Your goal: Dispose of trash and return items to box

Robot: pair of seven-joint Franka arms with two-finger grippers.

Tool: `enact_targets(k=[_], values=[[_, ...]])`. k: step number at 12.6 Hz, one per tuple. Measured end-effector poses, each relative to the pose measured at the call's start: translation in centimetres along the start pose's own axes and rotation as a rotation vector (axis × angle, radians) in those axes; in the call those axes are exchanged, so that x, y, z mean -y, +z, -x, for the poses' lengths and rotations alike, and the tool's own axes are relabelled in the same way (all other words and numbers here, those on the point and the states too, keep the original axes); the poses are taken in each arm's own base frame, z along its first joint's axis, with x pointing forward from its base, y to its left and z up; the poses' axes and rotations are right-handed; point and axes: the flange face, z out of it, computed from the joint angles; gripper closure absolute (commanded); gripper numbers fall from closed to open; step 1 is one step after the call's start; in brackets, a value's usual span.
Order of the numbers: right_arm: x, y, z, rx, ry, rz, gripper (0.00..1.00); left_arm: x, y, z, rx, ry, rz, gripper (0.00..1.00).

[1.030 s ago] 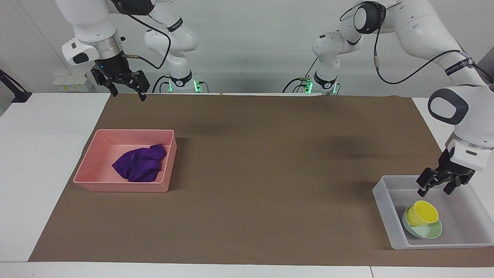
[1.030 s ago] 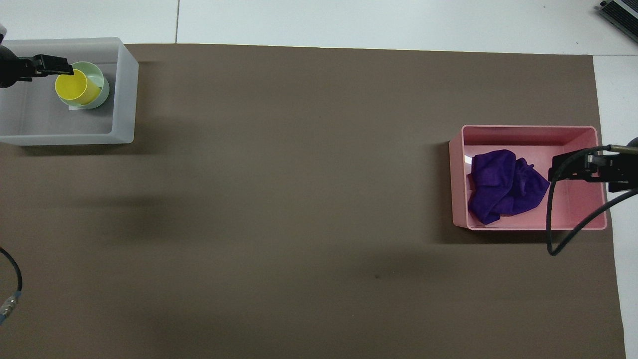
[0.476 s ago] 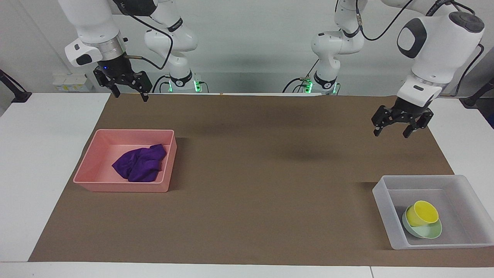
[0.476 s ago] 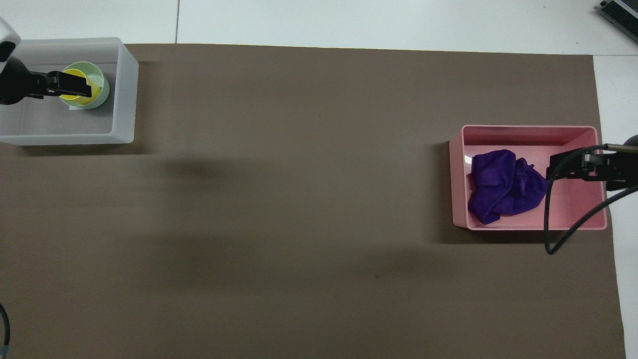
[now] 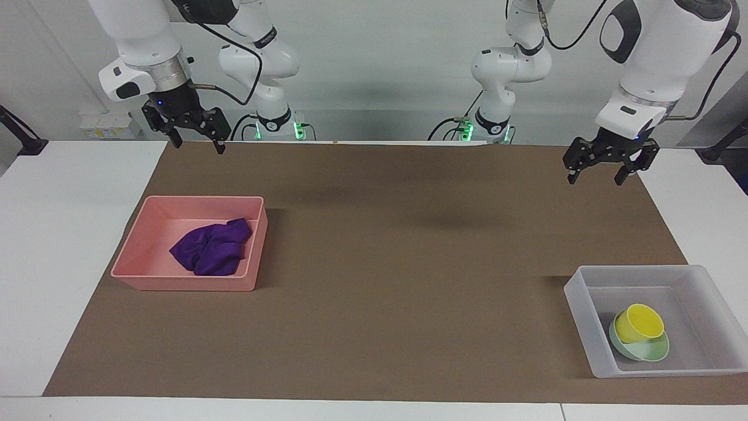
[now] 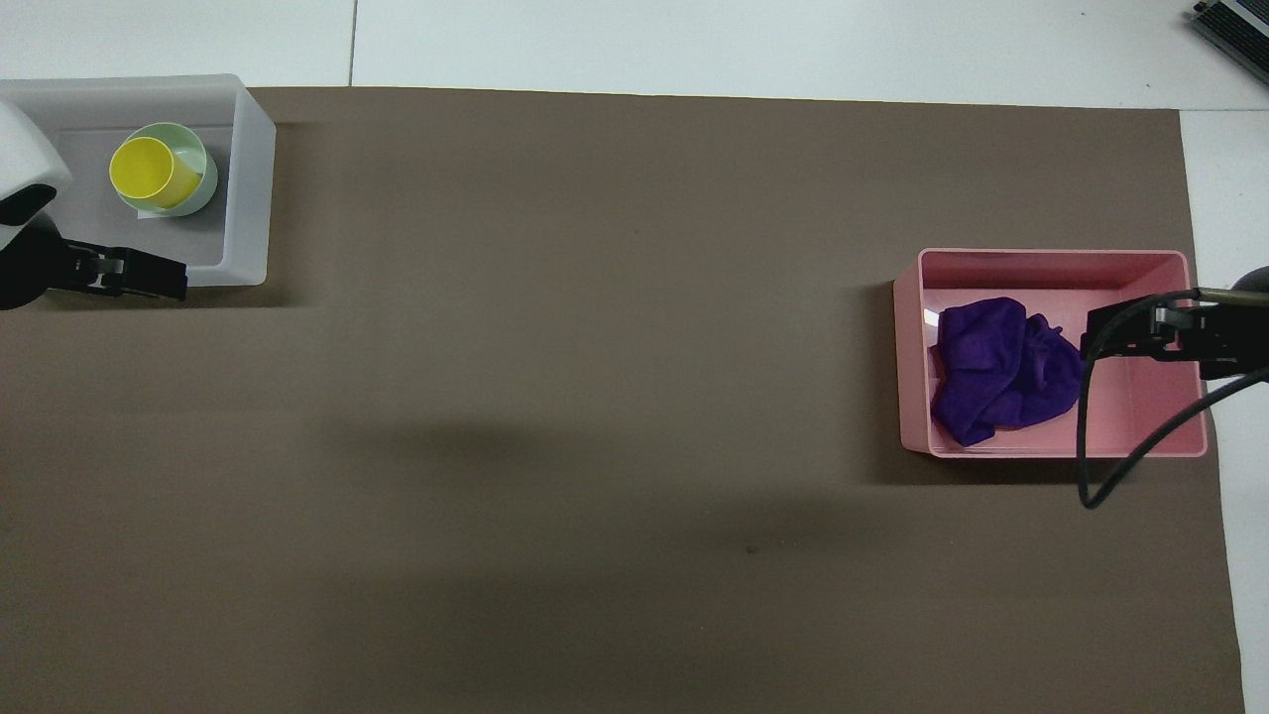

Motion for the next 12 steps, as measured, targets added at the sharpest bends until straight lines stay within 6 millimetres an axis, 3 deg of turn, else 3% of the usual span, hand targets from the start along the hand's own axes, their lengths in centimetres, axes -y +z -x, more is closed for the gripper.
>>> enact_targets(k=[5, 9, 12], values=[[0.0, 0.0, 0.0, 0.000, 0.000, 0.000, 0.00, 0.8, -0.7, 1.4, 0.068, -0.020, 0.016, 0.00], [-0.1, 0.1, 0.0, 0.002, 0.001, 0.000, 0.00, 2.9, -0.5, 1.8, 0.081, -0.063, 0.042, 0.00], [-0.1, 0.4, 0.1, 0.011, 0.000, 0.001, 0.00, 2.8, -0.5, 1.8, 0.081, -0.061, 0.043, 0.00]])
